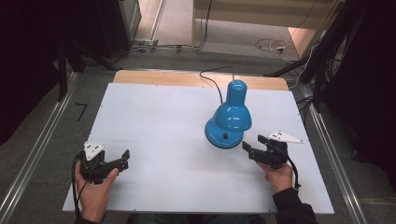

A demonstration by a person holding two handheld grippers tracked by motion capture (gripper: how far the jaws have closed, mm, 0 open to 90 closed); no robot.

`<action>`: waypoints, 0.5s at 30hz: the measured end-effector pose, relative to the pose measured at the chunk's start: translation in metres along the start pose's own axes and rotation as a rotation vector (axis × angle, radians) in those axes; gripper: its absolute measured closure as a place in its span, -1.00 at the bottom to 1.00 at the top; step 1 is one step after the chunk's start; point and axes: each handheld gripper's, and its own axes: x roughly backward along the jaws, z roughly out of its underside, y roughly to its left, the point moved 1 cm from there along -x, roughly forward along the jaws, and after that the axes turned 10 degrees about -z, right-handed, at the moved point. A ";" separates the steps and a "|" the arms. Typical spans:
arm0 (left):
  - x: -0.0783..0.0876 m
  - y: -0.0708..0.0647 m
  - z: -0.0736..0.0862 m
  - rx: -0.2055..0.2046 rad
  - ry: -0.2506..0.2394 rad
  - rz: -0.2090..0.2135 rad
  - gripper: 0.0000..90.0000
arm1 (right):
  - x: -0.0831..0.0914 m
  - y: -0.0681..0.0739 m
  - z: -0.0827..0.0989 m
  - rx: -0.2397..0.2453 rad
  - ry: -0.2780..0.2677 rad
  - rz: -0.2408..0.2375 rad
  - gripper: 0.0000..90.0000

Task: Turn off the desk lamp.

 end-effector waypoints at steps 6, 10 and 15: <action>0.000 0.000 0.000 0.001 0.001 0.001 -0.88 | 0.003 -0.002 0.002 -0.007 0.004 0.005 -0.49; 0.000 0.000 0.000 0.001 0.002 0.001 -0.88 | 0.005 -0.003 0.003 -0.007 0.003 0.010 -0.49; 0.000 0.000 0.000 0.003 0.002 0.000 -0.88 | 0.009 -0.005 0.005 -0.009 0.004 0.014 -0.49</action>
